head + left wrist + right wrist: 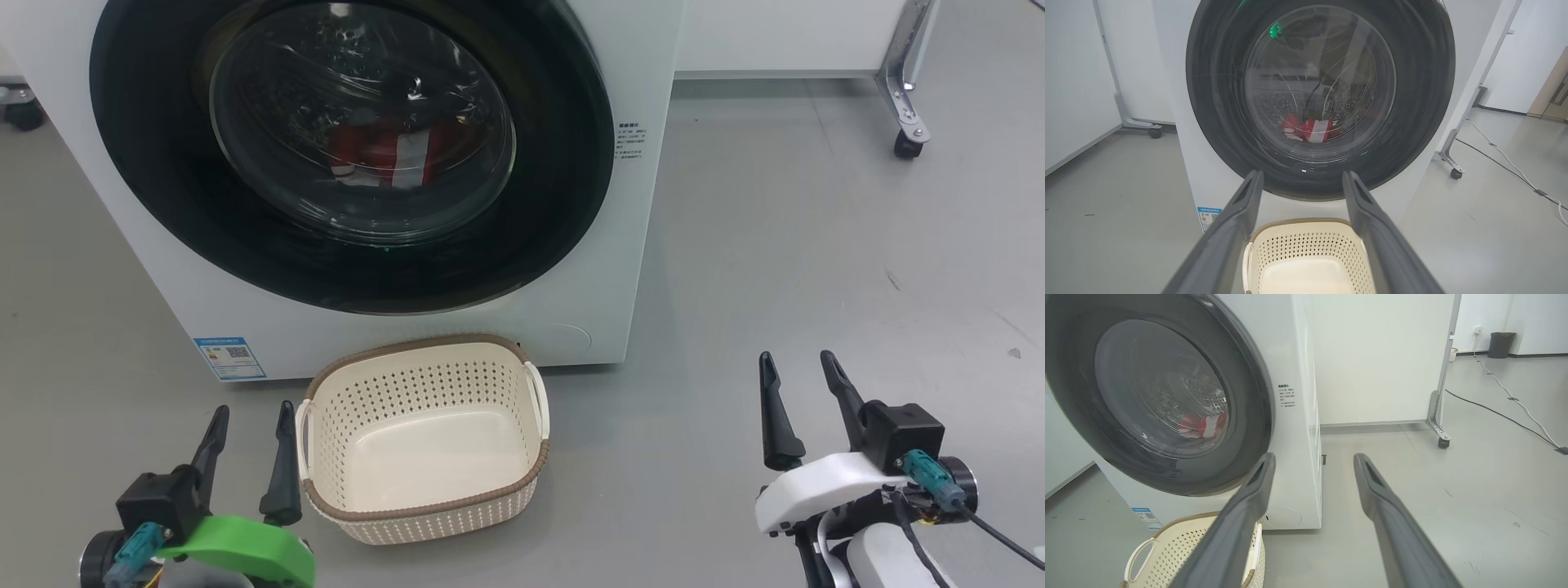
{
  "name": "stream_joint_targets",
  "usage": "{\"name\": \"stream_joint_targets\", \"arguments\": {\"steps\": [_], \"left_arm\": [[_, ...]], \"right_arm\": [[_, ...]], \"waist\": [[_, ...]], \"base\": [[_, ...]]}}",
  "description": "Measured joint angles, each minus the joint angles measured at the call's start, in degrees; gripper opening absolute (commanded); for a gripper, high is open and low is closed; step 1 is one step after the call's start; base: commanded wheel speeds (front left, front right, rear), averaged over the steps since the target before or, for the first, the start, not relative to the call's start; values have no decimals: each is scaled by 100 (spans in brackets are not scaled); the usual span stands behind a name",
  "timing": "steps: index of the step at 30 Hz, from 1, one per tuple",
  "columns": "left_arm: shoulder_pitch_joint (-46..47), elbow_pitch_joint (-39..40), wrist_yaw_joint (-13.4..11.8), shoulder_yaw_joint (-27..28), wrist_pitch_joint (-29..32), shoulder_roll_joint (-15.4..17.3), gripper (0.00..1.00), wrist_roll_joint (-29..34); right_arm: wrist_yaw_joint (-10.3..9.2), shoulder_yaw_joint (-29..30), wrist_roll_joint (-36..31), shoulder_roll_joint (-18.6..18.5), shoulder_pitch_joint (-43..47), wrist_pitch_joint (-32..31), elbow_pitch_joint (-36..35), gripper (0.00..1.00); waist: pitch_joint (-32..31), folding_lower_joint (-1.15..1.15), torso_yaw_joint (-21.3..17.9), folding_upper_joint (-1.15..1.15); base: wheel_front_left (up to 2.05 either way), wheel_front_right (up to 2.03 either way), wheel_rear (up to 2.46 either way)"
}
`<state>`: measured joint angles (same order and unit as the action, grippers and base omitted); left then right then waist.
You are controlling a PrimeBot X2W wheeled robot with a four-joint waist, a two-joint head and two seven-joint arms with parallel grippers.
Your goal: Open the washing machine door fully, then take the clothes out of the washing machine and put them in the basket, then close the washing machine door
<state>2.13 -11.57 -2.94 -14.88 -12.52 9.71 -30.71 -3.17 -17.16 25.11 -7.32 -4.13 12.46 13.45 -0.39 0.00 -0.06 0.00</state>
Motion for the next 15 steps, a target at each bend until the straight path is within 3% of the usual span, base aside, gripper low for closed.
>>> {"name": "stream_joint_targets", "arguments": {"steps": [10, 15], "left_arm": [[-1, -37, -137, -92, -125, -2, 100, 564], [-1, -73, -146, -55, -125, -7, 100, 560]], "right_arm": [[-108, -35, -727, 34, 12, 169, -49, 100], [-110, 40, -736, 101, 93, 171, -53, 100]], "waist": [[3, 0, -4, 0], [5, 0, 1, 0]], "base": [[0, 0, 0], [0, 0, 0]]}}
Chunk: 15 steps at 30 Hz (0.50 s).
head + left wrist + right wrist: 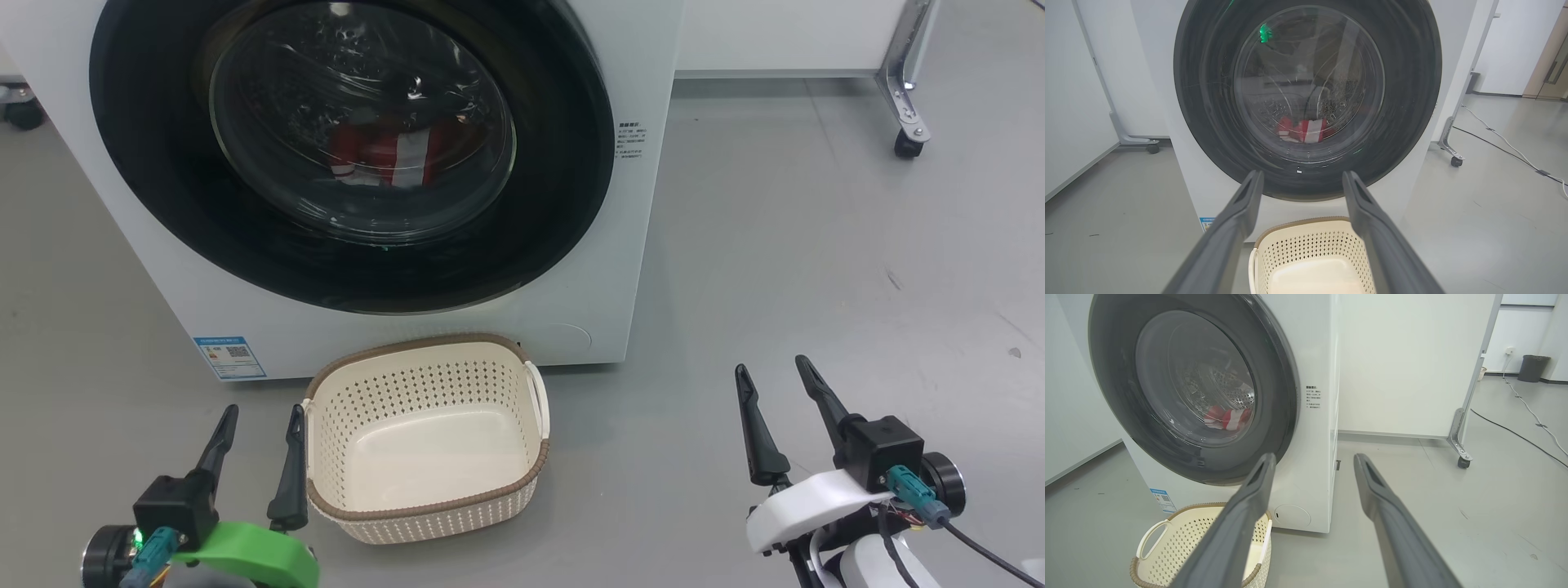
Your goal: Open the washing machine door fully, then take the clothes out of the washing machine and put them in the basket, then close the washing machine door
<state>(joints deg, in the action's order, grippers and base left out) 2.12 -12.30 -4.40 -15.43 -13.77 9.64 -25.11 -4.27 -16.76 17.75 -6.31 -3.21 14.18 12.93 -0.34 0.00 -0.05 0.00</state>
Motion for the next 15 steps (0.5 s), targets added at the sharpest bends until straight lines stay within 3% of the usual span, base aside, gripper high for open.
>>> {"name": "stream_joint_targets", "arguments": {"steps": [15], "left_arm": [[1, -73, -45, 41, 1, -26, 100, -10]], "right_arm": [[-43, 159, -1, 96, 154, 0, 4, 100]], "waist": [[-7, 0, 8, 0]], "base": [[0, 0, 0]]}}
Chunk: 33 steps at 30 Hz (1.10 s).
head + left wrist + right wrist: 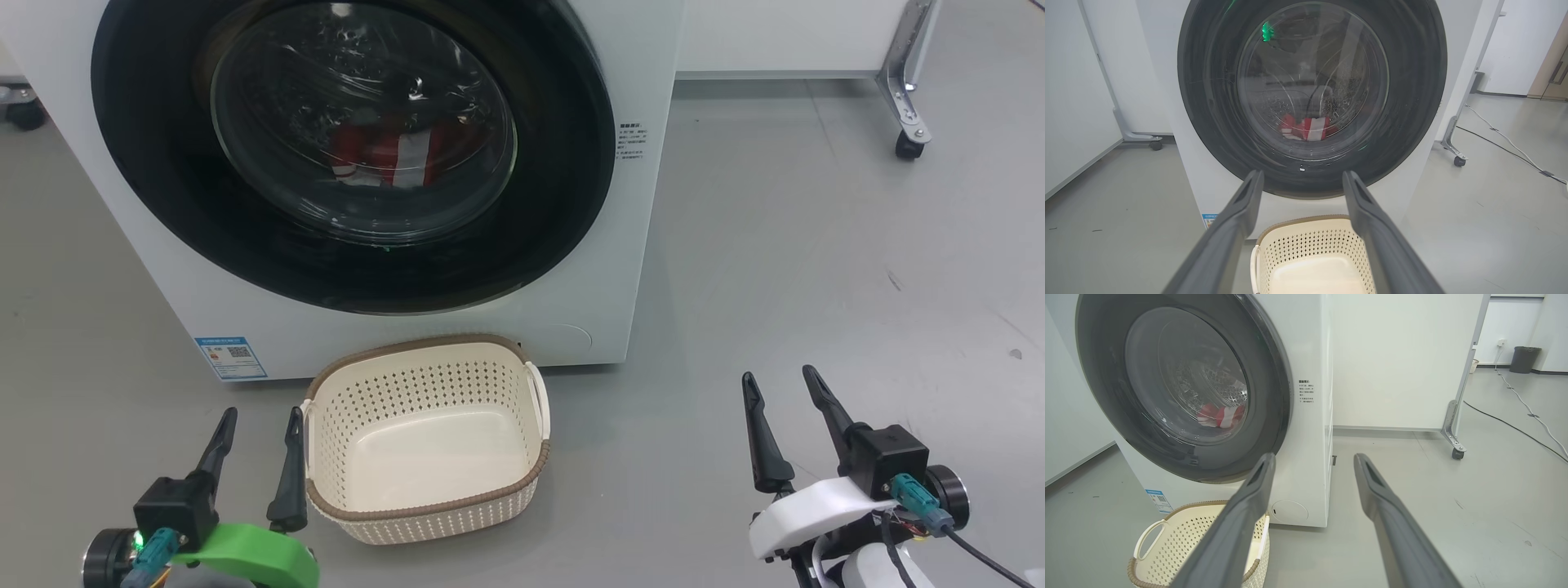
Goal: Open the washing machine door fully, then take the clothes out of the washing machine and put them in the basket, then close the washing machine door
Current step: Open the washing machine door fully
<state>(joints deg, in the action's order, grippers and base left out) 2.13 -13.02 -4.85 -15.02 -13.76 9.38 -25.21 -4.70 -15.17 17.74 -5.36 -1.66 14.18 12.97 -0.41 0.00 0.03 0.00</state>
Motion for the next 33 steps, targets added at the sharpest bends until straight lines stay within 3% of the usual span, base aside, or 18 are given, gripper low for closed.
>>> {"name": "stream_joint_targets", "arguments": {"steps": [5, 7, 8, 23, 28, 33], "left_arm": [[0, -21, -9, -1, 0, -3, 100, 0], [0, -34, -9, -3, 0, -3, 100, 0], [0, -43, -9, -7, 0, -3, 100, 0], [0, -51, -19, -18, 0, -29, 100, 8], [2, -10, -19, -29, 0, -34, 100, 8], [18, 91, -19, -33, 0, -43, 100, 8]], "right_arm": [[8, 23, -25, 8, 9, 0, 4, 100], [10, 62, -23, 24, 10, 0, 3, 40], [21, 78, -23, 32, 10, 0, 2, 0], [234, 168, 56, 100, 61, 0, 7, 0], [439, 483, 795, 246, 62, 1, -213, 0], [740, 951, 2147, 322, 58, 2, -346, 0]], "waist": [[-5, 0, 7, 0], [-6, 0, 9, 0], [-5, 0, 11, 0], [17, 0, 50, 0], [69, 0, 66, 0], [210, 0, 88, 0]], "base": [[0, 0, 0], [0, 0, 0], [0, 0, 0], [0, 0, 0], [0, 0, 0], [0, 0, 0]]}}
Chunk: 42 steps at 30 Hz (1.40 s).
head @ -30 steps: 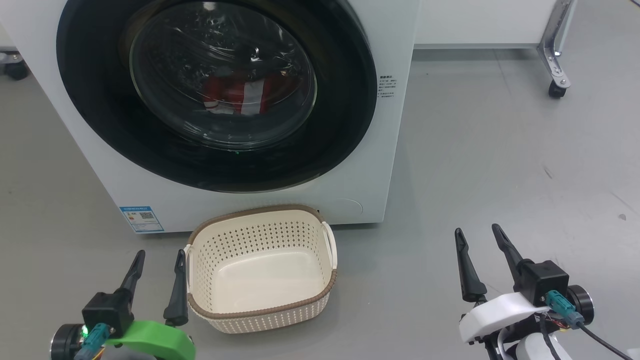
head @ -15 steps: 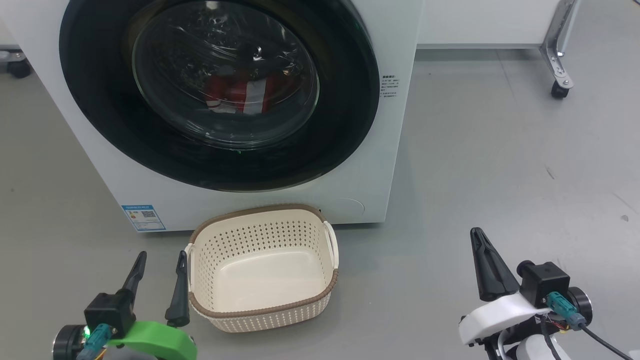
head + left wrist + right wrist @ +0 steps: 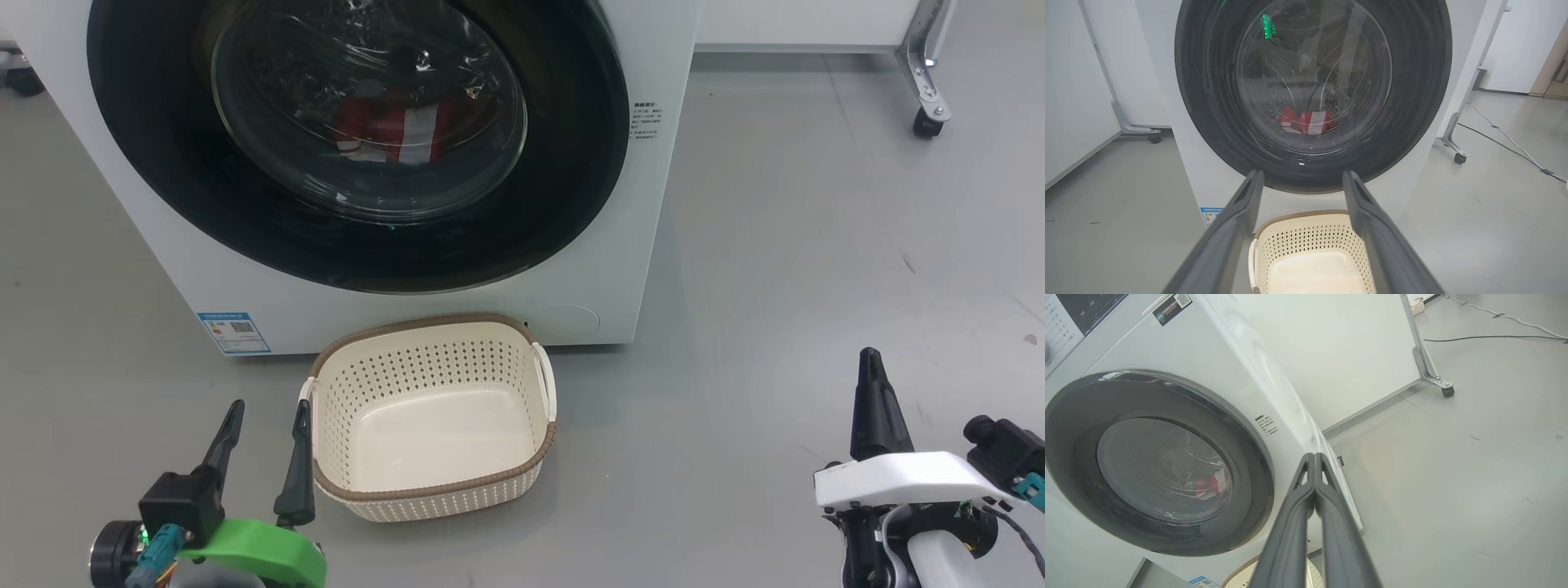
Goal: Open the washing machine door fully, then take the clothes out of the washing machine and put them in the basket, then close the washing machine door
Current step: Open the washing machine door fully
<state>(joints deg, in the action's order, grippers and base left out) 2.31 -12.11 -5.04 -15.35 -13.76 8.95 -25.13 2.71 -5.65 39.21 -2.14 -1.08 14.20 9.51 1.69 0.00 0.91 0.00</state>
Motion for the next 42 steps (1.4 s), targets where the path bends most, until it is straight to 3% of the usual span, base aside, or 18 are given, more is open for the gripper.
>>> {"name": "stream_joint_targets", "arguments": {"steps": [4, 9, 13, 29, 35, 42], "left_arm": [[22, 102, 0, -26, 0, 0, 100, 2], [268, 235, 13, -88, 0, 0, 100, 41], [393, 349, 31, -132, 0, -1, 100, 116], [854, 544, 88, -131, 0, -52, 100, 119], [1083, 621, 189, -207, 0, -105, 100, 119], [1277, 669, 240, -249, 0, -109, 100, 143]], "right_arm": [[176, 154, 988, 1, -54, 0, 3, 0], [220, 129, 2502, -12, -317, -2, 11, 0], [253, 131, 3205, -18, -610, -80, 15, 0], [277, 396, 4921, -54, -2243, -939, 209, 0], [265, 550, 5149, -151, -2821, -1356, 423, 0], [115, 591, 5570, -332, -3607, -1898, 634, 0]], "waist": [[151, 0, 16, 0], [373, 0, 56, 0], [563, 0, 107, 0], [1417, 0, 340, 0], [1733, 0, 459, 0], [2079, 0, 601, 0]], "base": [[0, 0, 0], [0, 0, 0], [0, 0, 0], [0, 0, 0], [0, 0, 0], [0, 0, 0]]}}
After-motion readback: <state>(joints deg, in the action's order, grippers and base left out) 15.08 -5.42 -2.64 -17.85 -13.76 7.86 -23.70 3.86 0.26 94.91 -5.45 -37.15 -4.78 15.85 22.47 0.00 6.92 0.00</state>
